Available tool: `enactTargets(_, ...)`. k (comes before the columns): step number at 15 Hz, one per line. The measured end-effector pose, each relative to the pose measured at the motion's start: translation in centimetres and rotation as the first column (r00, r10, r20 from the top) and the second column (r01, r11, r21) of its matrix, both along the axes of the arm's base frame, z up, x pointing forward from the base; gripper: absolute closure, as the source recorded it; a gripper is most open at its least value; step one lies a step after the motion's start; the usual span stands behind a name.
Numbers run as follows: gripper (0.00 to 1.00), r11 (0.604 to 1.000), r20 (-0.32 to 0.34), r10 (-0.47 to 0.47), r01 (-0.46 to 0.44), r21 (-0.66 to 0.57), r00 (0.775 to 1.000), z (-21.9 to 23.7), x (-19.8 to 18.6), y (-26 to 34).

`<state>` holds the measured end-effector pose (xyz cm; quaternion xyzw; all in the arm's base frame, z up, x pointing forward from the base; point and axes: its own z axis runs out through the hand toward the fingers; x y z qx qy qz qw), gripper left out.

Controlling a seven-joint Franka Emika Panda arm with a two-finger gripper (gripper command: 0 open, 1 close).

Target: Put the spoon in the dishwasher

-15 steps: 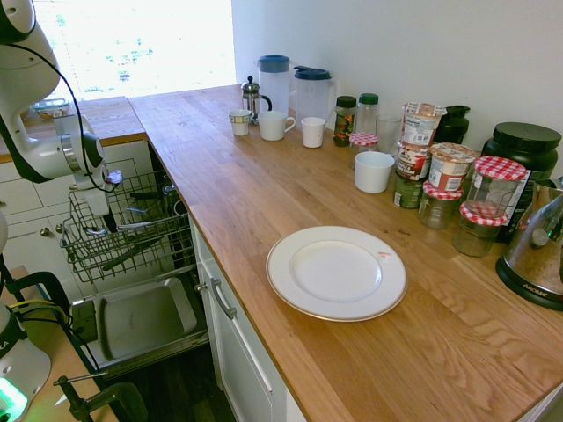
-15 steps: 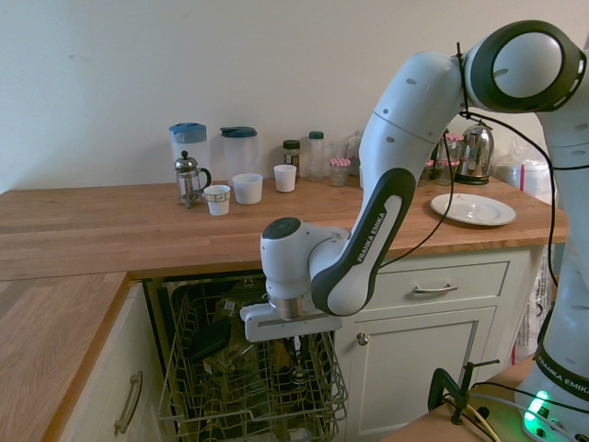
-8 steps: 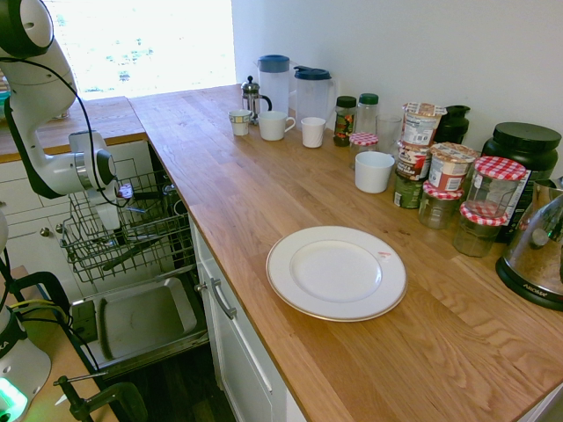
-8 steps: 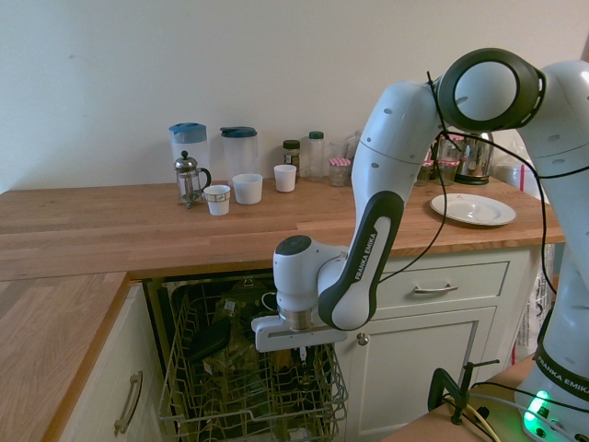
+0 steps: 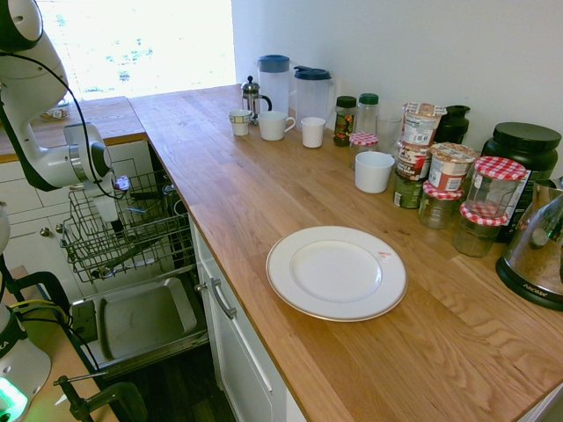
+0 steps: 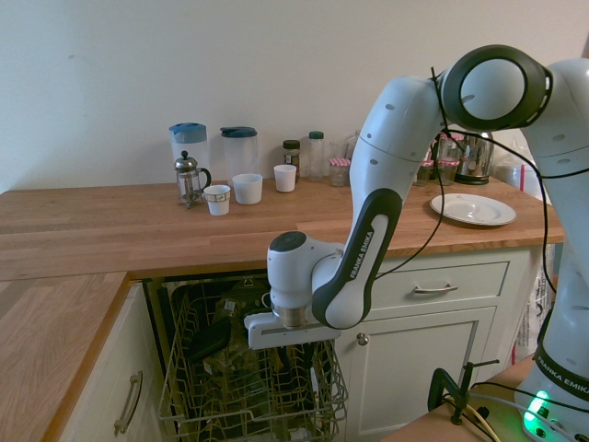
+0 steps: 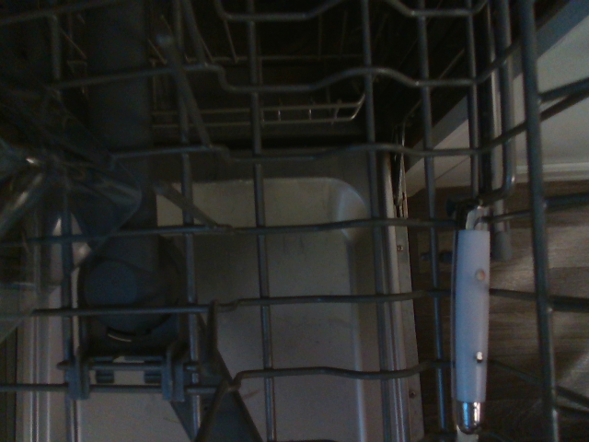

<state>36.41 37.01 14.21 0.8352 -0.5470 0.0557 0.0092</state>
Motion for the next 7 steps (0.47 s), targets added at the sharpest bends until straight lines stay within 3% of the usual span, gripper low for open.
enactTargets(7,0.0,0.998,0.043,-0.021,0.023,-0.054,0.999,12.3,-4.8,0.1)
